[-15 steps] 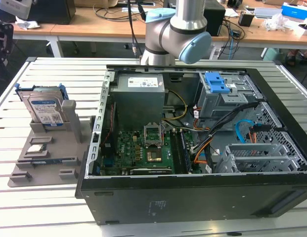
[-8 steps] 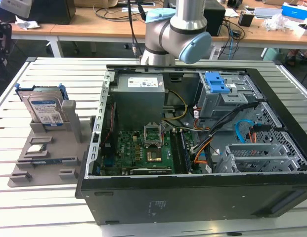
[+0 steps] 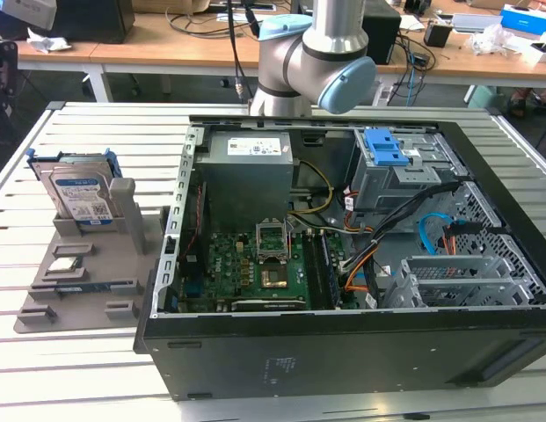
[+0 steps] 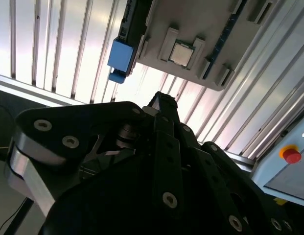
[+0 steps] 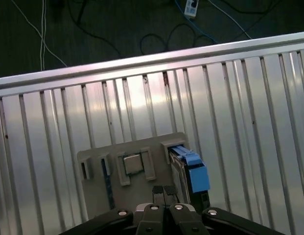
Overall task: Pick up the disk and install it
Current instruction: 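Pick up the disk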
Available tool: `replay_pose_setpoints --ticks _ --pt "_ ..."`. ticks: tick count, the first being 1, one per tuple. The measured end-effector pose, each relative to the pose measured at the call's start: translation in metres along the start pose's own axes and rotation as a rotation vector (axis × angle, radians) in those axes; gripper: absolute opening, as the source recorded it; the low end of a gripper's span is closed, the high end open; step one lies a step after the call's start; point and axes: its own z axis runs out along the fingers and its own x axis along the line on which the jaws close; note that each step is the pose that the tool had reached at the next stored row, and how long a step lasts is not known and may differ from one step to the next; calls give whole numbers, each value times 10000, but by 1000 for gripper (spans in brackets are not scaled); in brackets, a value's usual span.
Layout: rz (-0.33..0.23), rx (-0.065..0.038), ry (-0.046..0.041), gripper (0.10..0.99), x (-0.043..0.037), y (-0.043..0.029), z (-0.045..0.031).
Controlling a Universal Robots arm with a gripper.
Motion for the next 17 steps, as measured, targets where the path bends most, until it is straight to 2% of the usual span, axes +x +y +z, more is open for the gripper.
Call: replay_pose_setpoints --ticks 7,10,17 --pt "-569 -13 25 106 0 0 0" --pt "-974 -22 44 106 0 0 0" --pt "-1466 -34 66 106 0 0 0"
